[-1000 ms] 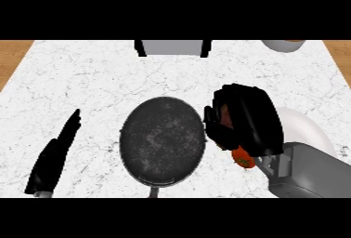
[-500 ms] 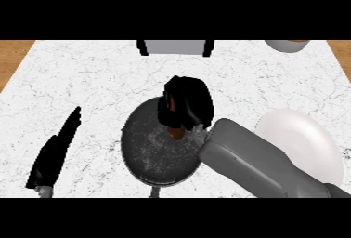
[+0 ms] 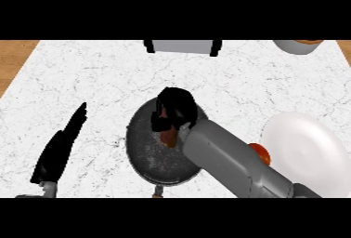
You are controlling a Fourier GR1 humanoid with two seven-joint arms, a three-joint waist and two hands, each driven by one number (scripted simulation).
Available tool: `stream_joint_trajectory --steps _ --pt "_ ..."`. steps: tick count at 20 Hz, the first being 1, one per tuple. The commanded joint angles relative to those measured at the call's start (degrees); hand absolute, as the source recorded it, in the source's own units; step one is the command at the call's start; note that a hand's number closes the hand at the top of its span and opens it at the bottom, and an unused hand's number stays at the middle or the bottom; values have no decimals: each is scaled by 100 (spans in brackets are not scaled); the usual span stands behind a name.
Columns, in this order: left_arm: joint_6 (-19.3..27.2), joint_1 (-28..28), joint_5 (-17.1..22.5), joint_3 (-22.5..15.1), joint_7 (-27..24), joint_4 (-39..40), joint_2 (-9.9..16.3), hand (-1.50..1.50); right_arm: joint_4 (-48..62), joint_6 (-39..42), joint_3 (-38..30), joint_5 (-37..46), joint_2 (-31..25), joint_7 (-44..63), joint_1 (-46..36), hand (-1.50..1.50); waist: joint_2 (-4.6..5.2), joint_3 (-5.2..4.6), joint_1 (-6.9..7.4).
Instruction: Pick the sweet potato from the plate and place it in the pan
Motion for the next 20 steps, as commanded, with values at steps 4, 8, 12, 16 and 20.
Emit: stream_joint_trajectory --steps 4,8,12,16,20 --pt "20 -76 -154 -188 -117 155 -197 0 198 -562 -339 -1727 99 -590 340 -150 31 6 134" --pt "-27 -123 -125 -78 -73 83 -112 0 321 -1518 -376 -1954 101 -1498 241 -150 10 8 130" --pt "-43 -195 -118 -70 -21 172 -167 0 386 -2441 -585 -2267 101 -2055 157 -150 6 8 139" --pt "-46 -89 -102 42 105 48 -91 0 547 -3010 -1025 -2618 102 -2307 -37 -150 -45 6 -33" --pt "79 223 -170 7 292 -419 -143 0 711 -3129 -1704 -2728 102 -2775 241 -150 -99 6 -246"
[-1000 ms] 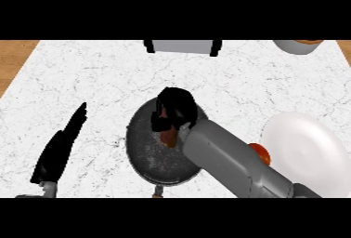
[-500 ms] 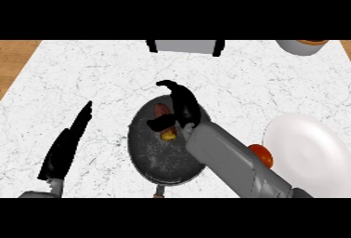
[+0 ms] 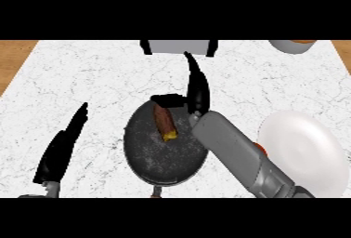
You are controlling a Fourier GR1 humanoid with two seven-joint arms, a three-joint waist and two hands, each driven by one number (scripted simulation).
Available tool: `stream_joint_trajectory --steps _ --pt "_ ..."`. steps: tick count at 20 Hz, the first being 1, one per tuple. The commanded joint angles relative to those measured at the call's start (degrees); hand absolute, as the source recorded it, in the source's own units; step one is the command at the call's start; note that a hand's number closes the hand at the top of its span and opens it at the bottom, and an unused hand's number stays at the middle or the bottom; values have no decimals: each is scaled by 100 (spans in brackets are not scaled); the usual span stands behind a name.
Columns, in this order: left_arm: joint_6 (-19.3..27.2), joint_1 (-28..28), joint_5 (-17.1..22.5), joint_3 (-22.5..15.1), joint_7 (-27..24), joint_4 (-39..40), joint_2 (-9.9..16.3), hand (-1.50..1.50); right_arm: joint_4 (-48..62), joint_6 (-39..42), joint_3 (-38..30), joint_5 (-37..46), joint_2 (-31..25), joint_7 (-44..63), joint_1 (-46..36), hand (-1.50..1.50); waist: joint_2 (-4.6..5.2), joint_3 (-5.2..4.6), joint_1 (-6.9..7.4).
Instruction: Pick the sweet potato from the plate and place it in the pan
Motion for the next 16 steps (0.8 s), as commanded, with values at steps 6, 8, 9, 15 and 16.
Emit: stream_joint_trajectory --steps 6,8,9,15,16 --pt "-86 469 54 233 -174 -41 18 0 -829 271 -930 -266 -734 -1385 1353 -150 -73 -5 -305" --pt "-78 559 72 344 -217 -160 59 0 -1053 750 -1156 -392 -1318 -1393 1542 -150 -76 -5 -312" --pt "-117 347 72 444 -143 -74 130 0 -1409 849 -1117 -359 -1575 -1248 1678 -150 -86 -7 -359" --pt "26 466 -144 289 -172 18 -171 0 -2319 1691 -1626 -616 -2609 -1752 2908 -150 -81 -5 -401" --pt "-30 289 -88 349 -91 112 -189 0 -2621 1831 -1697 -664 -2843 -1331 2895 -150 -83 -9 -396"
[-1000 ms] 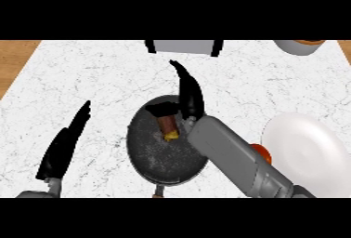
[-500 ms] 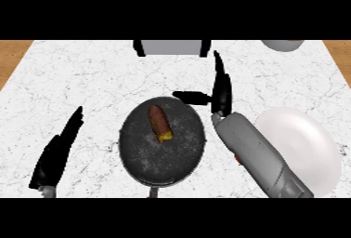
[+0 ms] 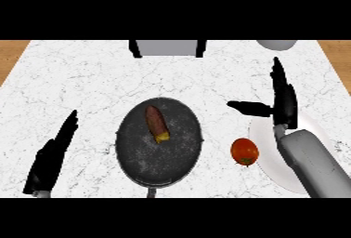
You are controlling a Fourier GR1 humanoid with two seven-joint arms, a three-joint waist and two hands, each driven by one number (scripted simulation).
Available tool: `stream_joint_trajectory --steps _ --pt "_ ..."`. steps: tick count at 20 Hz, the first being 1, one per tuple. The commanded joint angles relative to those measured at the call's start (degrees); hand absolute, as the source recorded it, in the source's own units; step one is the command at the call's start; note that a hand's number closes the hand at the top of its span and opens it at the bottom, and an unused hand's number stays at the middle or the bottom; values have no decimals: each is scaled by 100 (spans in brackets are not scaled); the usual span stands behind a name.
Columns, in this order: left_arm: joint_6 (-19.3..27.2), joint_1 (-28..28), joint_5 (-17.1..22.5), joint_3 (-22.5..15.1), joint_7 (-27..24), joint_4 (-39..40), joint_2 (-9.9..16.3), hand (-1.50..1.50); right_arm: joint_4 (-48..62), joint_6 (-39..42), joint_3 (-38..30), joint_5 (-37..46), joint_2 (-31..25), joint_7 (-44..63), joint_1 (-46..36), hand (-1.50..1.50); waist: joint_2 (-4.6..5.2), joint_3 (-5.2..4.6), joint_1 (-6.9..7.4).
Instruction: Pick the sweet potato from the plate and place it in the pan
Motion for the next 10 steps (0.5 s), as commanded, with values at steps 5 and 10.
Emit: stream_joint_trajectory --steps 5,10 --pt "-122 -211 -120 236 -46 164 -6 0 -603 1127 -758 -260 -804 -869 1497 -150 16 0 25" --pt "-77 53 -328 57 329 -361 -234 0 -1404 1784 -1306 -440 -1269 -571 2064 -150 7 0 41"
